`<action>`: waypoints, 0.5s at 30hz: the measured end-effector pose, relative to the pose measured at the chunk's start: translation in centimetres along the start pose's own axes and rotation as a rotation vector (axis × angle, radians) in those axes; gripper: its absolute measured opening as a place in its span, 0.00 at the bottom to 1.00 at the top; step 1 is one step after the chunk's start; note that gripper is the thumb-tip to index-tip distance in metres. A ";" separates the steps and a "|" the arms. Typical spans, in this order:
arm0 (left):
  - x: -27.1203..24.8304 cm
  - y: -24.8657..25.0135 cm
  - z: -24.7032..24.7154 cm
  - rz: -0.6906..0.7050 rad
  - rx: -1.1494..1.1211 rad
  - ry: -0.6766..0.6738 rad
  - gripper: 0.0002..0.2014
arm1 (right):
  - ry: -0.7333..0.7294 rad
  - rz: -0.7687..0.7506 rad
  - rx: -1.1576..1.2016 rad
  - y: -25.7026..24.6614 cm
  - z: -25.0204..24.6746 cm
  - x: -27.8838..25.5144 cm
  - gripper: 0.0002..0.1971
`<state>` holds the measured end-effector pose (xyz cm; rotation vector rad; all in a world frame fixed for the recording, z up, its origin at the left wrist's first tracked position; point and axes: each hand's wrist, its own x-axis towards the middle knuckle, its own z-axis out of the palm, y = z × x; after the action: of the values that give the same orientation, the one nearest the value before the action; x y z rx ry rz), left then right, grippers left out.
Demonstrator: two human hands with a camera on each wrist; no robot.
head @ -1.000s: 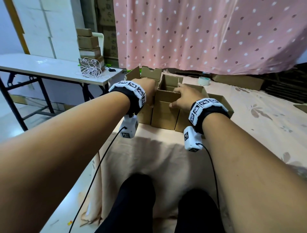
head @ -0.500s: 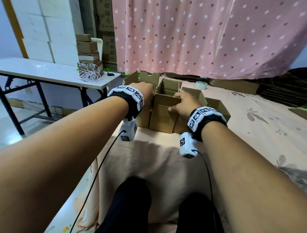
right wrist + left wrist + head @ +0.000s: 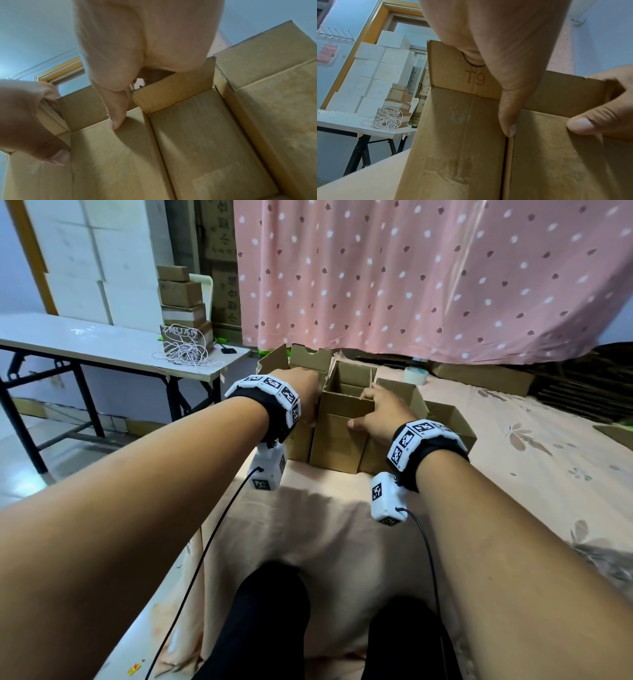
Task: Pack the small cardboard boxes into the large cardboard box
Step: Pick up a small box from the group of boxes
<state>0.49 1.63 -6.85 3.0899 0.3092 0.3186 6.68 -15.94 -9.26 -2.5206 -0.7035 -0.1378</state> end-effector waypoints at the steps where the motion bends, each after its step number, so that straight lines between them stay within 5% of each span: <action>1: 0.1 0.0 -0.1 0.011 0.007 -0.014 0.11 | 0.004 -0.001 0.001 0.0 0.0 0.0 0.14; 5: 0.1 0.0 0.1 0.025 0.031 -0.001 0.17 | 0.006 -0.004 0.008 0.0 0.0 -0.1 0.16; 15: -0.1 0.1 -0.2 0.031 0.015 -0.034 0.12 | 0.014 0.002 0.018 0.0 0.0 -0.2 0.15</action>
<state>0.38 1.47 -6.68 3.1136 0.2645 0.2662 6.47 -16.00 -9.34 -2.5008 -0.6932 -0.1471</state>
